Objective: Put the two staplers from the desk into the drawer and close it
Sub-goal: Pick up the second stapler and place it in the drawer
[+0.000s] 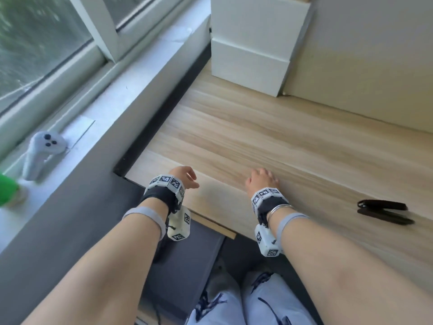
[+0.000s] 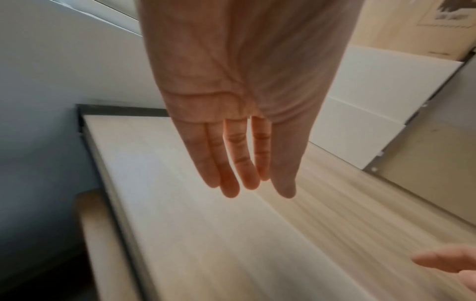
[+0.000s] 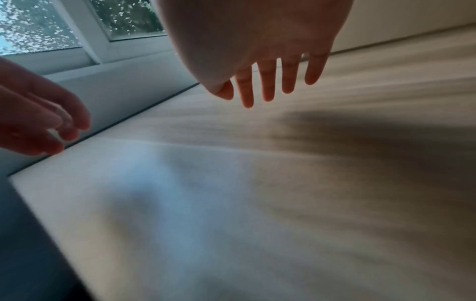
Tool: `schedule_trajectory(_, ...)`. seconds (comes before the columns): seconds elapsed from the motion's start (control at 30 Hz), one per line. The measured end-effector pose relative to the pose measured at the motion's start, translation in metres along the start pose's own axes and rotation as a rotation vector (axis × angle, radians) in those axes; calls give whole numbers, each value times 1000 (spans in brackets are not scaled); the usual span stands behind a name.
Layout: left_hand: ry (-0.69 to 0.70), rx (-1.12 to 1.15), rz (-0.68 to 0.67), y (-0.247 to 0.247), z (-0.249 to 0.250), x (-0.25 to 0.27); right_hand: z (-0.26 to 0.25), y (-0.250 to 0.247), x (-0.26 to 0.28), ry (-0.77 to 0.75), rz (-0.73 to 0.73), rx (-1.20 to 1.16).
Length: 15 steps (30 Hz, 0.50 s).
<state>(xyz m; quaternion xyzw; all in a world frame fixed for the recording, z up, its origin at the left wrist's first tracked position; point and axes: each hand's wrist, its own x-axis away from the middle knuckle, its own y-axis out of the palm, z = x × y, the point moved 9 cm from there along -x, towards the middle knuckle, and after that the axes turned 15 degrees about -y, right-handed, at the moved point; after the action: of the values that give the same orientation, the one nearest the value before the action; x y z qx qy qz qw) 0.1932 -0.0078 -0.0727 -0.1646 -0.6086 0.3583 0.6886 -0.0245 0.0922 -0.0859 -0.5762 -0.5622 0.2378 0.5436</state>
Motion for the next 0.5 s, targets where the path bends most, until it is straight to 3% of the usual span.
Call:
schedule_trajectory(0.2,133,3,-90,49,108,15,127,-46,28,291,-92,-17)
schedule_trajectory(0.5,298,-91,-209,142,231,34,290,-69,103,694,-217,3)
